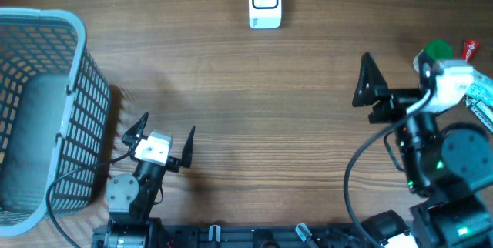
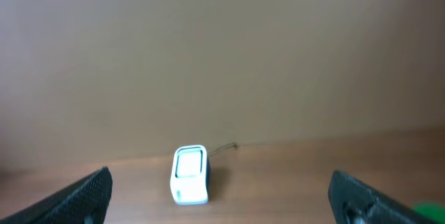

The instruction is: Scan the item barcode

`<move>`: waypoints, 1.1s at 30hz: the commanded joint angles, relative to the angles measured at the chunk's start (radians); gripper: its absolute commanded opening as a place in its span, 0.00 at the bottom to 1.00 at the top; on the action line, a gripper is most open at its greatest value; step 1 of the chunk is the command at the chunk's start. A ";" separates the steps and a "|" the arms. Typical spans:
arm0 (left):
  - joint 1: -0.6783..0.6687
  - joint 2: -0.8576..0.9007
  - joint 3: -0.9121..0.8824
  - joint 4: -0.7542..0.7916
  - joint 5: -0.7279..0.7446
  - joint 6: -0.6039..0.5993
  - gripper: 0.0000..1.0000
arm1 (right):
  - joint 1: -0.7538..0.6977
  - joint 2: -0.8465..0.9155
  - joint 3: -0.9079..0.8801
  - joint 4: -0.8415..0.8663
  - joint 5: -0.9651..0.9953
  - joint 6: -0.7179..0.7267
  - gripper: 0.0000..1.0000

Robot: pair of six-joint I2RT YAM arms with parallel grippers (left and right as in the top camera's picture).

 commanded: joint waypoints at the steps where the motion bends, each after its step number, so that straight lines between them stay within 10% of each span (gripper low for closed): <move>1: -0.003 -0.006 -0.005 -0.001 0.013 -0.006 1.00 | -0.054 -0.156 -0.263 0.187 -0.016 0.149 1.00; 7: -0.003 -0.006 -0.005 -0.001 0.013 -0.006 1.00 | -0.117 -0.410 -0.652 0.422 0.115 0.444 1.00; 19: -0.003 -0.006 -0.005 -0.002 0.013 -0.006 1.00 | -0.399 -0.620 -0.858 0.375 0.014 0.439 1.00; 25: -0.003 -0.006 -0.005 -0.001 0.013 -0.006 1.00 | -0.399 -0.620 -0.858 0.288 -0.103 0.055 1.00; 33: -0.003 -0.006 -0.005 -0.002 0.013 -0.006 1.00 | -0.399 -0.620 -0.858 0.277 -0.193 -0.103 1.00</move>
